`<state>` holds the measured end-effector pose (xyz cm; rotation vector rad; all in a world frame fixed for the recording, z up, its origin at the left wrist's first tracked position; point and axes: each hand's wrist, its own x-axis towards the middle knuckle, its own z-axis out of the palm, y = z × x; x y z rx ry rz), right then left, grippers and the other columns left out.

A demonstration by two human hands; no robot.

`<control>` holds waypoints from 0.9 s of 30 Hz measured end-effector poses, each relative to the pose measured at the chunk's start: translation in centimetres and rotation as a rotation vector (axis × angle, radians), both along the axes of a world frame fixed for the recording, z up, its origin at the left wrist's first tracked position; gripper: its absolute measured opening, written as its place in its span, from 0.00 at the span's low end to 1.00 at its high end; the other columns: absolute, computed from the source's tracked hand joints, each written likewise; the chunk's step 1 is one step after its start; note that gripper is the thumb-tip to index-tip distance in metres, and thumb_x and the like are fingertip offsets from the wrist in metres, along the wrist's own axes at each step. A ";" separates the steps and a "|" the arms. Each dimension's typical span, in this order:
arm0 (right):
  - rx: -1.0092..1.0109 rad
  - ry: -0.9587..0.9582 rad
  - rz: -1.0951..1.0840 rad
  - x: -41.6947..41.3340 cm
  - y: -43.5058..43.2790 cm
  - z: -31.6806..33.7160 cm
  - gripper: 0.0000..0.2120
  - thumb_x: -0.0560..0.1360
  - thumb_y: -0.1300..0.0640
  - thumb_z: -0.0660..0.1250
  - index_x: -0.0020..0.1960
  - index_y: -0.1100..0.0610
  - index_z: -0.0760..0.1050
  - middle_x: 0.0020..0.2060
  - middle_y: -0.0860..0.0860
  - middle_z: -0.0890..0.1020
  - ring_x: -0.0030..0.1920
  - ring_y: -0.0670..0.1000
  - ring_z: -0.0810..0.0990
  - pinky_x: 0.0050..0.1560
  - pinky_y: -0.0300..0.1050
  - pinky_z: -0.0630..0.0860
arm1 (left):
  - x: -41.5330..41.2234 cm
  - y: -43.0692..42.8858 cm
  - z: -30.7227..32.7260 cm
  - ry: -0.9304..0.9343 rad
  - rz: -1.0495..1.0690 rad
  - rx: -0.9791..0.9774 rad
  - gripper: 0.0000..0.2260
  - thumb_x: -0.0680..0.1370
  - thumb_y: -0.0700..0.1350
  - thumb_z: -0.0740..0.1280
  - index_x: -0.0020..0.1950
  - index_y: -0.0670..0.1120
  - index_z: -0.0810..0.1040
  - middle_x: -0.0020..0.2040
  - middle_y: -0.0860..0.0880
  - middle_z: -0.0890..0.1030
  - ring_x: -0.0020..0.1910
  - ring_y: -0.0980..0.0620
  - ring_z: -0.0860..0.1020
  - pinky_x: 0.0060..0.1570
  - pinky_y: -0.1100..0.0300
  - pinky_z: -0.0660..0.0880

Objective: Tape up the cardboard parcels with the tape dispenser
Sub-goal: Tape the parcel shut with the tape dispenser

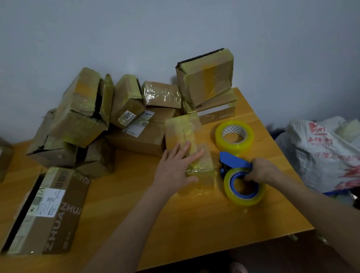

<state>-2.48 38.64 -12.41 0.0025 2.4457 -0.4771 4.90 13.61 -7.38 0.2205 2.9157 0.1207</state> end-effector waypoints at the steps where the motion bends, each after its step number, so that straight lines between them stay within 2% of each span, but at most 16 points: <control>1: -0.035 -0.012 -0.015 -0.1 -0.1 0.3 0.14 0.75 0.57 0.71 0.51 0.59 0.67 0.41 0.54 0.73 0.40 0.52 0.74 0.37 0.46 0.71 | 0.0 -0.1 0.0 0.003 0.003 0.003 0.38 0.73 0.57 0.69 0.75 0.66 0.47 0.78 0.54 0.42 0.77 0.49 0.41 0.73 0.47 0.41; 4: -0.157 -0.065 -0.106 -0.1 0.0 1.5 0.13 0.74 0.64 0.69 0.49 0.59 0.64 0.38 0.54 0.70 0.33 0.50 0.69 0.27 0.41 0.66 | 0.0 -0.1 -0.2 0.005 0.013 0.029 0.39 0.73 0.57 0.70 0.74 0.67 0.47 0.78 0.54 0.42 0.77 0.49 0.41 0.73 0.48 0.40; 6: -0.248 -0.095 -0.198 -0.2 0.8 2.8 0.16 0.71 0.67 0.68 0.52 0.59 0.64 0.37 0.54 0.72 0.30 0.49 0.68 0.20 0.38 0.63 | 0.0 -0.1 -0.2 0.003 0.016 0.034 0.39 0.73 0.57 0.70 0.74 0.67 0.47 0.78 0.55 0.42 0.77 0.49 0.41 0.72 0.48 0.41; 7: -0.293 -0.103 -0.219 -0.4 1.2 3.7 0.19 0.70 0.68 0.68 0.57 0.58 0.65 0.37 0.55 0.74 0.30 0.50 0.70 0.21 0.38 0.64 | 0.0 -0.1 -0.1 0.000 0.018 0.035 0.39 0.72 0.58 0.70 0.75 0.67 0.47 0.78 0.55 0.42 0.77 0.50 0.42 0.73 0.47 0.41; 10: -0.436 -0.105 -0.235 -1.4 2.2 6.9 0.27 0.69 0.69 0.69 0.64 0.58 0.66 0.44 0.59 0.79 0.37 0.54 0.76 0.32 0.46 0.71 | 0.1 -0.1 0.8 -0.052 0.018 0.092 0.41 0.71 0.62 0.69 0.76 0.62 0.49 0.79 0.53 0.44 0.77 0.49 0.44 0.74 0.45 0.44; 11: -0.475 -0.099 -0.231 -1.7 2.5 8.1 0.27 0.68 0.70 0.70 0.64 0.60 0.68 0.44 0.59 0.80 0.38 0.55 0.77 0.35 0.47 0.72 | 0.1 0.1 1.3 -0.055 0.064 0.197 0.40 0.71 0.62 0.69 0.77 0.59 0.51 0.79 0.52 0.48 0.77 0.49 0.48 0.74 0.45 0.47; 13: -0.520 -0.073 -0.183 -2.1 2.9 10.7 0.24 0.67 0.71 0.71 0.61 0.61 0.71 0.40 0.59 0.80 0.36 0.55 0.76 0.35 0.49 0.72 | 0.0 0.6 2.7 0.072 0.292 0.555 0.34 0.74 0.58 0.68 0.76 0.52 0.60 0.76 0.49 0.62 0.73 0.50 0.63 0.70 0.49 0.62; 15: -0.543 -0.027 -0.070 -2.1 2.8 13.1 0.21 0.67 0.70 0.72 0.57 0.59 0.72 0.39 0.59 0.79 0.37 0.56 0.74 0.39 0.51 0.69 | -0.3 0.8 4.3 0.171 0.549 0.867 0.25 0.77 0.56 0.65 0.71 0.47 0.69 0.67 0.47 0.74 0.62 0.51 0.74 0.57 0.56 0.73; 17: -0.561 0.025 0.050 -1.8 2.4 15.4 0.20 0.67 0.68 0.72 0.55 0.54 0.72 0.38 0.56 0.80 0.35 0.54 0.75 0.38 0.49 0.70 | -0.5 0.9 5.6 -0.002 0.697 1.175 0.25 0.79 0.59 0.60 0.66 0.42 0.72 0.62 0.44 0.78 0.55 0.51 0.79 0.48 0.59 0.77; 19: -0.569 0.076 0.145 -1.3 1.6 17.1 0.22 0.67 0.67 0.72 0.54 0.50 0.71 0.36 0.51 0.82 0.30 0.48 0.75 0.30 0.41 0.71 | -0.2 0.9 6.7 -0.236 0.795 1.443 0.30 0.77 0.64 0.58 0.63 0.40 0.73 0.57 0.42 0.81 0.52 0.47 0.81 0.43 0.56 0.80; 21: -0.587 0.113 0.227 -0.9 0.5 18.3 0.22 0.67 0.69 0.72 0.54 0.50 0.71 0.35 0.48 0.83 0.28 0.45 0.76 0.28 0.35 0.71 | 0.2 0.9 7.3 -0.373 0.813 1.579 0.33 0.73 0.67 0.60 0.61 0.39 0.74 0.52 0.42 0.83 0.49 0.46 0.83 0.39 0.55 0.80; 22: -0.588 0.133 0.265 -0.7 0.0 18.6 0.22 0.67 0.69 0.73 0.54 0.51 0.71 0.37 0.47 0.83 0.31 0.45 0.79 0.31 0.35 0.74 | 0.4 0.9 7.5 -0.396 0.805 1.616 0.33 0.73 0.67 0.61 0.60 0.39 0.75 0.50 0.43 0.84 0.47 0.47 0.84 0.37 0.57 0.80; 24: -0.579 0.160 0.328 -0.3 -0.8 18.8 0.24 0.67 0.68 0.75 0.56 0.52 0.70 0.43 0.49 0.84 0.38 0.48 0.83 0.40 0.39 0.79 | 0.8 0.8 7.7 -0.343 0.795 1.627 0.24 0.75 0.59 0.66 0.57 0.40 0.77 0.45 0.45 0.85 0.42 0.51 0.84 0.34 0.60 0.79; 27: -0.585 0.126 0.400 0.1 -1.5 18.7 0.28 0.66 0.60 0.79 0.59 0.49 0.70 0.50 0.48 0.82 0.45 0.47 0.84 0.47 0.42 0.80 | 1.5 0.1 7.7 -0.195 0.783 1.578 0.07 0.76 0.43 0.69 0.51 0.40 0.79 0.35 0.49 0.83 0.33 0.56 0.81 0.33 0.64 0.77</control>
